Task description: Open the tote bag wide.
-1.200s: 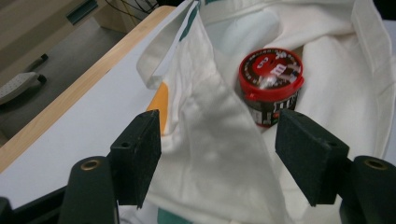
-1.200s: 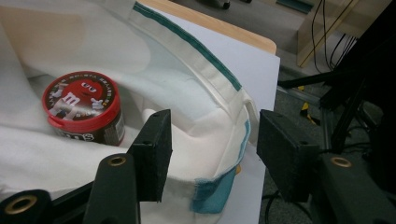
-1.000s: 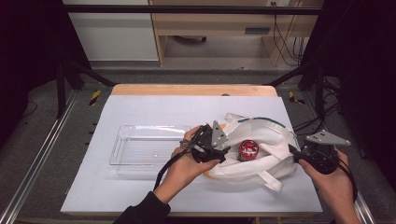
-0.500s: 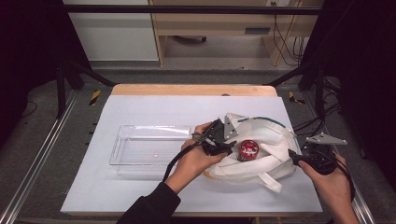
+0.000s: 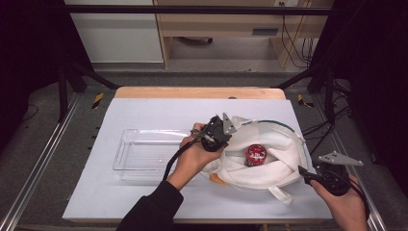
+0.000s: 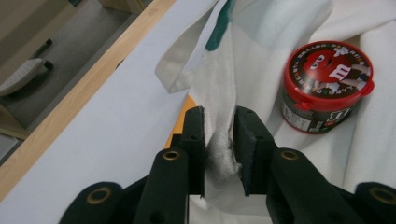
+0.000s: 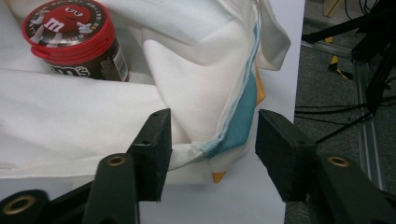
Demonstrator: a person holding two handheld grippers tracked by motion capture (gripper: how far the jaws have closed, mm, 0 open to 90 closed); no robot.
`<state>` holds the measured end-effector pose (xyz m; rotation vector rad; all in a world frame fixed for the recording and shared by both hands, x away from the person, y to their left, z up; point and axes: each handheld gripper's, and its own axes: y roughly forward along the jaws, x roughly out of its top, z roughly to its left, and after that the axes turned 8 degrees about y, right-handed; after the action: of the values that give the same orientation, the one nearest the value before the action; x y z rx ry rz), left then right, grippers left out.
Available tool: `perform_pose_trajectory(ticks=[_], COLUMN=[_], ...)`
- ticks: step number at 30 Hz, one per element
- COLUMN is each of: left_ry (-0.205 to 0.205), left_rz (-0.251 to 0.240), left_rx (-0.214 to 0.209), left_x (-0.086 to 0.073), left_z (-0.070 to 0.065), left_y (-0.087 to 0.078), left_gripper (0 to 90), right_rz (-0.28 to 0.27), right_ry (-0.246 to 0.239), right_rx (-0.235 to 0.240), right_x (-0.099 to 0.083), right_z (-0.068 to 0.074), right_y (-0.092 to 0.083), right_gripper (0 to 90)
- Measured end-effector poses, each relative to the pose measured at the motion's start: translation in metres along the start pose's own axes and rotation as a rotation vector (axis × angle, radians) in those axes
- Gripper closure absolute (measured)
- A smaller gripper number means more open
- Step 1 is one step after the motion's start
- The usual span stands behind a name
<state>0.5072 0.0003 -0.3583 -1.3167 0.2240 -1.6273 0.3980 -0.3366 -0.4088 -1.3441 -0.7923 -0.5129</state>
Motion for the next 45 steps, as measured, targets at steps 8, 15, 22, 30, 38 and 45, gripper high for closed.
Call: perform_pose_trajectory(ticks=[8,15,22,30,38,45], left_ry=[-0.06,-0.07,-0.076,-0.092,-0.083,-0.093], left_rz=[-0.002,0.002,-0.006,0.028,0.097,0.102], left_rx=[-0.004,-0.003,0.012,0.012,0.017,0.007], left_x=[-0.013,-0.02,-0.021,-0.029,-0.034,-0.039], left_z=[0.013,0.016,0.021,0.025,0.023,0.022], left_y=[0.006,0.008,0.003,0.009,0.022,0.027], left_gripper=[77.4,77.9,78.6,79.2,79.4,79.5], right_rz=[0.008,0.007,-0.015,0.001,0.047,0.041], right_ry=[0.02,-0.029,-0.068,-0.055,-0.033,-0.03], right_rx=[-0.001,-0.04,-0.067,-0.057,-0.037,-0.016], right_x=[-0.016,-0.018,-0.009,-0.022,-0.036,-0.041], right_z=[0.004,0.007,0.002,-0.009,-0.013,-0.017], right_y=[0.007,0.009,-0.015,-0.023,0.003,0.004], right_gripper=[67.7,81.0,83.4,84.0,84.1,83.6])
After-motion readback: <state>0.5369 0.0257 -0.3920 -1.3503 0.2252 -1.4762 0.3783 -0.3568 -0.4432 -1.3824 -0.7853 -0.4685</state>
